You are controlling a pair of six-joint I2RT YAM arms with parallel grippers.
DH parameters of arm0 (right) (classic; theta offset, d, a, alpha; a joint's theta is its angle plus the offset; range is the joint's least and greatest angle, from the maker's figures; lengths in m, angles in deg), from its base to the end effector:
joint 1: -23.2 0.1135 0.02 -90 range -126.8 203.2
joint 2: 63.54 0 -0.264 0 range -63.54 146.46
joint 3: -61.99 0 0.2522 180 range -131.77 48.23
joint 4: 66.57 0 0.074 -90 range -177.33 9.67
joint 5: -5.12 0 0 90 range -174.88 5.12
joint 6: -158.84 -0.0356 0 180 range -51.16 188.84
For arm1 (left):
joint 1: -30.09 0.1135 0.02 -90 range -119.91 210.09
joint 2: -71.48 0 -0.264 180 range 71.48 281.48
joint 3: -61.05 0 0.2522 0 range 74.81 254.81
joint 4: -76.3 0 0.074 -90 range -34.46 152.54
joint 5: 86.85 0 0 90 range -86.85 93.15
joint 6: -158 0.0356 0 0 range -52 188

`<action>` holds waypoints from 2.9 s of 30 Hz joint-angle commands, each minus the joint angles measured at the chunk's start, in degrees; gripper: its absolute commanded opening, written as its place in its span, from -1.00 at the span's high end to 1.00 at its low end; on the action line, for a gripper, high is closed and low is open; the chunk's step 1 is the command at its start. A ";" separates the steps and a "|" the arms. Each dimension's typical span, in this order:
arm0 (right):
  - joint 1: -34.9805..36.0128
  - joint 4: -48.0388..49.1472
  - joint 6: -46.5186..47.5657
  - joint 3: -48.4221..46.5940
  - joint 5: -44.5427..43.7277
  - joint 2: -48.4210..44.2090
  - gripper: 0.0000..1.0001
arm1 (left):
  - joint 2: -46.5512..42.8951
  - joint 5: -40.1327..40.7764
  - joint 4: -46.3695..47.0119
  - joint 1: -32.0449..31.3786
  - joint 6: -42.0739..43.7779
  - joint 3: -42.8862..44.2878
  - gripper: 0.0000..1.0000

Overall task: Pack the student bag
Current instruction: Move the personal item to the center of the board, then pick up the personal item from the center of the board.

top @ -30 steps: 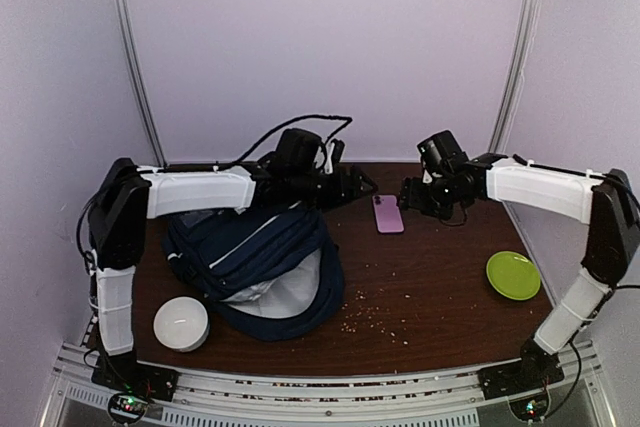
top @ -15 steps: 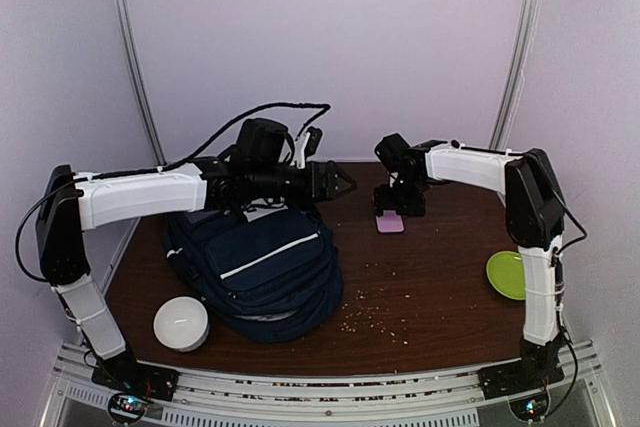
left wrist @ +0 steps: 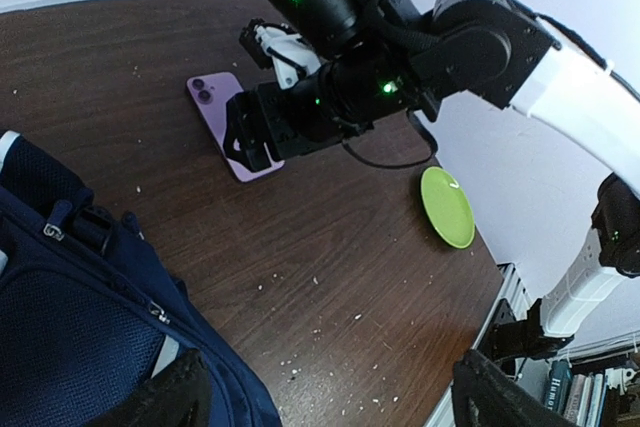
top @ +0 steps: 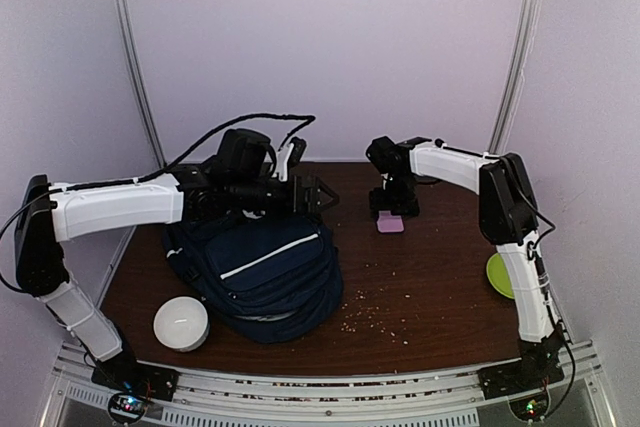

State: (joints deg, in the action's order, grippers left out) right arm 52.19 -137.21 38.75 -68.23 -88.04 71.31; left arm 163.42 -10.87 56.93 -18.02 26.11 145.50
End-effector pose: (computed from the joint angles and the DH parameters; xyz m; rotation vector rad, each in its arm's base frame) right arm 0.4255 0.2335 0.1744 0.0380 2.8885 0.1148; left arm 0.2445 -0.2855 0.2954 0.2920 2.2390 -1.1741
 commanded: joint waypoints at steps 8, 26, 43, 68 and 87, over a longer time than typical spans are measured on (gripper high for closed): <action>-1.32 -6.27 1.31 -5.71 2.02 4.56 -0.56 | -0.44 0.24 4.46 -0.22 -0.61 -1.73 -0.72; -1.31 -7.63 1.77 -7.20 4.37 6.83 -0.55 | 0.04 0.13 4.81 -0.21 -0.67 -1.66 -0.72; 1.43 -6.11 4.46 6.46 2.99 -2.29 -0.13 | -2.33 0.98 4.13 -0.19 -0.09 -3.22 -0.72; 22.03 15.21 -8.52 57.63 5.03 -36.87 -0.20 | -10.85 6.56 2.44 -0.22 2.22 -12.70 -0.68; 22.68 14.99 -6.92 54.28 -1.59 -33.89 -0.79 | -17.22 10.92 -4.15 -0.22 5.00 -12.86 -0.70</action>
State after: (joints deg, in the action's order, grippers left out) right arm 74.35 -122.52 31.56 -12.76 -86.94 35.73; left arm 147.84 -1.49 53.33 -18.02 29.59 133.51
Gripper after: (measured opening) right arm 0.891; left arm 0.849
